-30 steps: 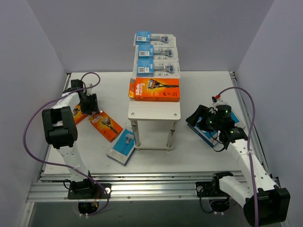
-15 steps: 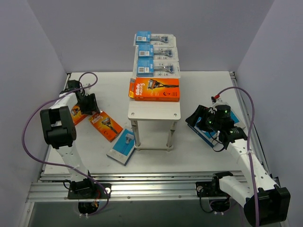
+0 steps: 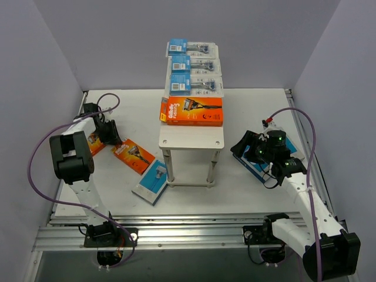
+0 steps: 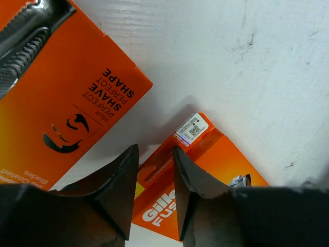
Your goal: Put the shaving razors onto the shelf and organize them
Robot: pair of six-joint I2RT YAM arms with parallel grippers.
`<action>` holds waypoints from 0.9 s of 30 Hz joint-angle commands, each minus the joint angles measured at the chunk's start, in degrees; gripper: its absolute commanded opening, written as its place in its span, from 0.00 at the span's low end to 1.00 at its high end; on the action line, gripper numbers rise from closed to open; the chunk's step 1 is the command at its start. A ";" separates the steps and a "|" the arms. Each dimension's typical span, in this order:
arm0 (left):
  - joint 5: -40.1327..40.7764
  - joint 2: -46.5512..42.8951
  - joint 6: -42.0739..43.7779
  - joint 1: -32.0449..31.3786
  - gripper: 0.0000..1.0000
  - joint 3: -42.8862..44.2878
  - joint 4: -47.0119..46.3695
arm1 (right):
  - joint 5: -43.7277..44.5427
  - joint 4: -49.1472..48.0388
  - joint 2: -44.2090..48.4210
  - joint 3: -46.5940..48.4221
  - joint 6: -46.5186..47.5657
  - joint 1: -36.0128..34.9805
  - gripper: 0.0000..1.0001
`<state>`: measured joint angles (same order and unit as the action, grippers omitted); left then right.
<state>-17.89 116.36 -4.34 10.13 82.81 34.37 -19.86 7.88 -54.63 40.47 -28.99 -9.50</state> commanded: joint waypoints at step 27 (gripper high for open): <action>-6.89 -15.18 -13.23 2.87 0.02 -5.11 1.14 | 0.61 1.00 1.46 1.10 0.78 -0.61 0.65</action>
<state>-21.56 107.44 -12.43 11.70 77.49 35.77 -19.75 8.21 -53.76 40.45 -28.82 -9.82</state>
